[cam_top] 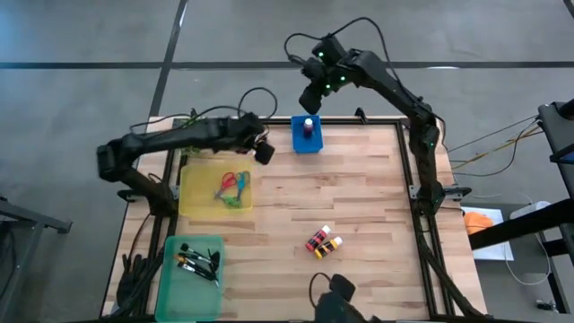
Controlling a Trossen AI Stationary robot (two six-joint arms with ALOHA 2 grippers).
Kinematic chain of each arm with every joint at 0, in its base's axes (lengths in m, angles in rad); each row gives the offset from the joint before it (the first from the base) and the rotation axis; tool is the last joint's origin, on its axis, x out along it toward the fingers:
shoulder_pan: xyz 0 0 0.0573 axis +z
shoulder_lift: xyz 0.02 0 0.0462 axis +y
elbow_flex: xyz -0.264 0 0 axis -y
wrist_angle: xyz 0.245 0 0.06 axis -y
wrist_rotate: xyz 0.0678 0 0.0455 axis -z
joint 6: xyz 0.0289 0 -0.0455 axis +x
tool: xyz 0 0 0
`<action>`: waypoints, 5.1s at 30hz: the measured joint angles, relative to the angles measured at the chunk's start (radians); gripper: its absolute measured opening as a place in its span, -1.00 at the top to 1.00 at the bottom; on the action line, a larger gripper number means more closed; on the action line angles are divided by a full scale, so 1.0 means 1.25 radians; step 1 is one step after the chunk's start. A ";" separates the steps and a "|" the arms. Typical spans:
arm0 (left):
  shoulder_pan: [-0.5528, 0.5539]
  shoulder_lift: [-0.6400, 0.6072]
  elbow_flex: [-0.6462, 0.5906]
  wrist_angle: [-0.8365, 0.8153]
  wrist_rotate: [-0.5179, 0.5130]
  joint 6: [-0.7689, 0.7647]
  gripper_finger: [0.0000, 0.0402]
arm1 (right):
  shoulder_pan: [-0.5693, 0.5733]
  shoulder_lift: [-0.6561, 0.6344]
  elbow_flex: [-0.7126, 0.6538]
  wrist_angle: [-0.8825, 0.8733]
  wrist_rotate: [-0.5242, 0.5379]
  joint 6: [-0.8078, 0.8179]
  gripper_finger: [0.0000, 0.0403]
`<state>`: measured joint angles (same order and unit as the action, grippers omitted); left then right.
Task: Pick & Place Paint Supplies
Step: Put the gray paint bottle into the blue bin
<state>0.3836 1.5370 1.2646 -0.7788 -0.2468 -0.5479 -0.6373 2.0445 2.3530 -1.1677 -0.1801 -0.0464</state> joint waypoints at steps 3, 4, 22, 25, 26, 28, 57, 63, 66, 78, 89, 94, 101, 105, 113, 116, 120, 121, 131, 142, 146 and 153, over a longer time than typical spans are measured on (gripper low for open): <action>0.037 0.073 0.025 -0.002 0.015 0.032 -0.42 | 0.004 -0.026 0.000 0.000 -0.006 0.009 0.17; 0.046 0.092 0.031 -0.001 0.015 0.039 -0.42 | 0.007 -0.032 0.000 0.000 -0.007 0.012 0.17; 0.173 0.264 0.041 0.108 0.061 0.102 -0.72 | 0.069 -0.086 -0.002 -0.004 -0.010 0.041 0.17; 0.191 0.285 0.042 0.120 0.086 0.114 -0.72 | 0.079 -0.086 -0.002 -0.006 -0.010 0.051 0.17; 0.194 0.293 0.042 0.126 0.093 0.121 -0.72 | 0.083 -0.086 -0.002 -0.005 -0.010 0.053 0.17; 0.195 0.310 0.042 0.133 0.091 0.125 -0.72 | 0.089 -0.088 -0.002 -0.005 -0.010 0.053 0.17; 0.197 0.381 0.043 0.141 0.110 0.146 0.08 | 0.119 -0.116 -0.002 -0.009 -0.001 0.080 0.17; 0.197 0.379 0.043 0.141 0.153 0.129 0.22 | 0.122 -0.127 -0.002 -0.009 -0.001 0.078 0.17; 0.197 0.371 0.041 0.140 0.193 0.104 0.23 | 0.127 -0.133 -0.002 -0.009 -0.001 0.077 0.17; 0.219 0.194 0.041 0.200 0.323 0.007 0.24 | 0.171 -0.180 -0.002 -0.006 -0.002 0.032 0.17; 0.240 0.021 0.041 0.407 0.510 -0.226 0.24 | 0.275 -0.233 -0.002 -0.090 0.001 -0.310 0.17; 0.230 0.014 0.041 0.485 0.621 -0.351 0.24 | 0.371 -0.222 -0.002 -0.107 0.141 -0.504 0.17; 0.186 0.005 0.041 0.549 0.696 -0.466 0.24 | 0.466 -0.219 -0.002 -0.071 0.311 -0.676 0.17; 0.153 -0.003 0.041 0.623 0.718 -0.544 0.24 | 0.471 -0.219 -0.002 -0.041 0.334 -0.698 0.17; 0.095 -0.023 0.042 0.701 0.725 -0.638 0.24 | 0.477 -0.201 -0.005 -0.017 0.331 -0.772 0.17; 0.088 -0.024 0.042 0.703 0.724 -0.651 0.24 | 0.479 -0.186 -0.005 -0.002 0.329 -0.809 0.17; 0.088 -0.024 0.042 0.704 0.722 -0.651 0.24 | 0.481 -0.161 -0.005 0.011 0.328 -0.841 0.17; 0.088 -0.024 0.042 0.704 0.722 -0.651 0.24 | 0.482 -0.154 -0.005 0.015 0.328 -0.843 0.17; 0.080 -0.024 0.042 0.705 0.722 -0.649 0.24 | 0.476 -0.134 -0.005 0.030 0.342 -0.867 0.17; 0.073 -0.025 0.042 0.710 0.724 -0.649 0.24 | 0.464 -0.128 -0.005 0.032 0.354 -0.915 0.17; 0.071 -0.025 0.042 0.710 0.725 -0.649 0.24 | 0.460 -0.128 -0.012 0.034 0.359 -0.928 0.17; 0.067 -0.024 0.041 0.706 0.722 -0.648 0.24 | 0.457 -0.128 -0.033 0.039 0.377 -0.935 0.21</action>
<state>0.4679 1.5066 1.3161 0.1036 0.6552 -1.3582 -0.0654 1.8847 2.3114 -1.1183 0.2911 -1.2146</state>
